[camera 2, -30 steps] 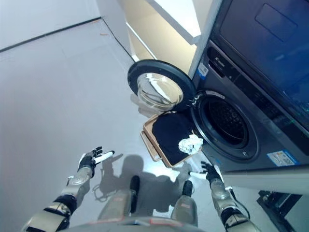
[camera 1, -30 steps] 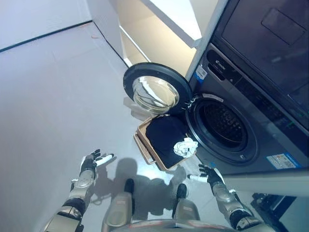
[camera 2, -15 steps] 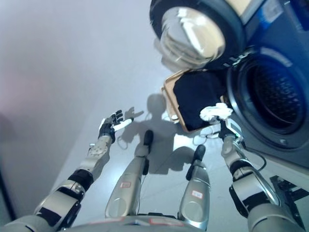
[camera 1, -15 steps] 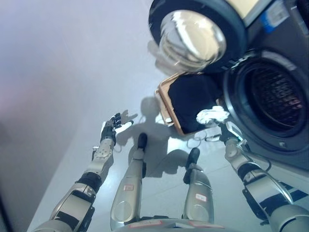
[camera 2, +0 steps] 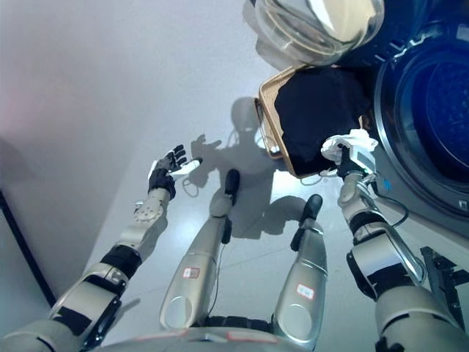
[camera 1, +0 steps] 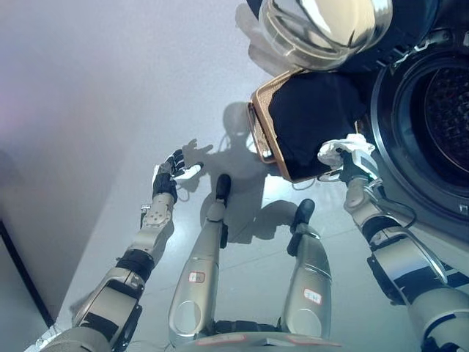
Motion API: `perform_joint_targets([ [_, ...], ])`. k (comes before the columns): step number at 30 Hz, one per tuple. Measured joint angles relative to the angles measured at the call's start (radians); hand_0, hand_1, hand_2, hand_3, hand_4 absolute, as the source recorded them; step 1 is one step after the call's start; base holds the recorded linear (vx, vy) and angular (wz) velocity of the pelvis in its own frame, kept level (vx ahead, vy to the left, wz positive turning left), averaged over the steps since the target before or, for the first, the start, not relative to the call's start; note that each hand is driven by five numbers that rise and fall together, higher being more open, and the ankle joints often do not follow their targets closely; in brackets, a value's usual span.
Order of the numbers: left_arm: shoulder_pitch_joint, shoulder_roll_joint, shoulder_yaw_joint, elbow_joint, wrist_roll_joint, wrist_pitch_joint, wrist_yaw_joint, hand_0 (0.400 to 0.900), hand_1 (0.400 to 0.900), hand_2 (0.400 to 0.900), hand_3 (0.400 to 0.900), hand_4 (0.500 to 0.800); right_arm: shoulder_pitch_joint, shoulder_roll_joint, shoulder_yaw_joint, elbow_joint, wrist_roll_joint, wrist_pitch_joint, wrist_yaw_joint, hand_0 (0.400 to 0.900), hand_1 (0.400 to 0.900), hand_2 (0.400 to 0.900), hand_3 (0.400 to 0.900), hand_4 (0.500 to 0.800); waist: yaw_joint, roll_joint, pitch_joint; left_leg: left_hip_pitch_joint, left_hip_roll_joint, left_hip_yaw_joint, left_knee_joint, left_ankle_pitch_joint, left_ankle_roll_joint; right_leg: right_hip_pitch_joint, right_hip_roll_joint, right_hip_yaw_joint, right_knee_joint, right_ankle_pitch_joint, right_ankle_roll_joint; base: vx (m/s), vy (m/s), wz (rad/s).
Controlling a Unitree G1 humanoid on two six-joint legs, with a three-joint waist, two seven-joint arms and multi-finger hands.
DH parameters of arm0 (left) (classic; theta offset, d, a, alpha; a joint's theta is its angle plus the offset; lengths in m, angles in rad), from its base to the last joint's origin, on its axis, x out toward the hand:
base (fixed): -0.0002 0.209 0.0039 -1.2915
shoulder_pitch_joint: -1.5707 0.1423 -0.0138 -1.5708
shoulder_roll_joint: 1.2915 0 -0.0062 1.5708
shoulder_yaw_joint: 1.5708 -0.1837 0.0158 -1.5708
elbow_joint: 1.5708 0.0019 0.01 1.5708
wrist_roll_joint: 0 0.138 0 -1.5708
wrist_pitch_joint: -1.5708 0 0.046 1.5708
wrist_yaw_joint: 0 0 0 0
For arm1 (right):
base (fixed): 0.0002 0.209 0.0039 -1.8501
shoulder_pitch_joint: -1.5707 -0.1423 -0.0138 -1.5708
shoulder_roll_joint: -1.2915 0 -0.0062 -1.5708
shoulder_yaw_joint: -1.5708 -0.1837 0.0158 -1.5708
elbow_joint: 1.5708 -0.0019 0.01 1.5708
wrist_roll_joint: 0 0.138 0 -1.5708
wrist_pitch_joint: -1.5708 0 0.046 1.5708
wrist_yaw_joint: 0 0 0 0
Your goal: Put the clothes in the basket into the washing machine.
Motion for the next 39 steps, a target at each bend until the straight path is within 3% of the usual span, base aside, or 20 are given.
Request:
perform_joint_targets([
  [17,0.004,0.026,-0.004,-0.146,-0.003,0.0,0.025,0.9,0.9,0.9,0.9,0.8,-0.089,-0.143,0.021,0.06,-0.124,0.035,-0.048,0.9,0.9,0.9,0.9,0.8,0.026,0.013,0.01,-0.205,-0.027,0.018,0.13,-0.008,-0.004,-0.238,-0.027,0.078,0.18,-0.035,-0.009,0.01,-0.005,0.0],
  [26,0.014,0.038,-0.005,-0.159,-0.004,0.0,0.039,0.9,0.9,0.9,0.9,0.8,-0.133,-0.185,0.022,0.061,-0.121,0.038,-0.071,0.9,0.9,0.9,0.9,0.8,0.032,0.013,0.01,-0.322,-0.033,0.014,0.275,-0.055,-0.009,-0.35,-0.041,0.102,0.325,-0.095,-0.025,0.01,-0.014,0.06],
  [39,0.032,0.039,-0.021,-0.154,-0.004,-0.001,0.046,0.9,0.9,0.9,0.9,0.8,-0.138,-0.184,0.013,0.066,-0.032,0.039,-0.089,0.9,0.9,0.9,0.9,0.8,0.034,0.012,0.01,-0.278,-0.032,0.007,0.245,-0.044,-0.002,-0.304,-0.041,0.092,0.31,-0.1,-0.025,0.05,-0.021,0.05],
])
